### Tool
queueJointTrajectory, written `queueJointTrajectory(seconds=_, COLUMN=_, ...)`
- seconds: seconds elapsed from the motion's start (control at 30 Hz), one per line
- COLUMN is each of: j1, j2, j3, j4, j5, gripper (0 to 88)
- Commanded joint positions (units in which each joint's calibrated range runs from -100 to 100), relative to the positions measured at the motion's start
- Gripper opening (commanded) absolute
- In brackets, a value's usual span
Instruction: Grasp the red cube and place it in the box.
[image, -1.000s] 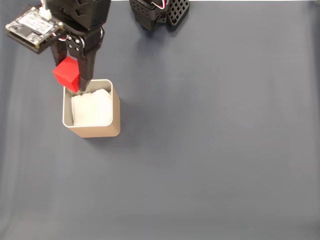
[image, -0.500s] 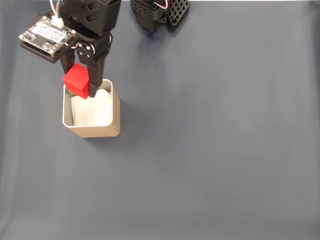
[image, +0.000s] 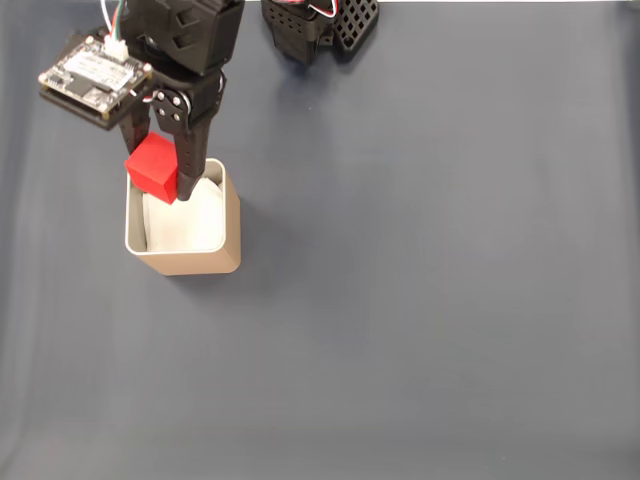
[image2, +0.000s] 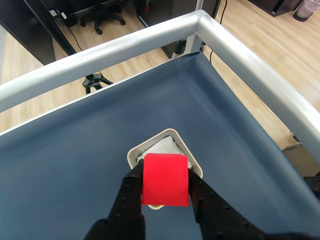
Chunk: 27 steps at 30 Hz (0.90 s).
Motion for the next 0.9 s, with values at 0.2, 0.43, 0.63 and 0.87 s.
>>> queueJointTrajectory(seconds=0.2, j1=-0.13, j2=0.51, j3=-1.53, j4=-1.87, j5=-0.2, gripper=3.8)
queueJointTrajectory(seconds=0.43, j1=-0.2, j2=0.68, j3=-1.07, j4=-2.03, j5=-0.29, gripper=9.1)
queueJointTrajectory(seconds=0.63, j1=-0.2, j2=0.68, j3=-0.98, j4=-2.77, j5=-0.83, gripper=16.7)
queueJointTrajectory(seconds=0.87, j1=0.09, j2=0.94, j3=-0.62, j4=-4.58, j5=-1.56, gripper=29.1)
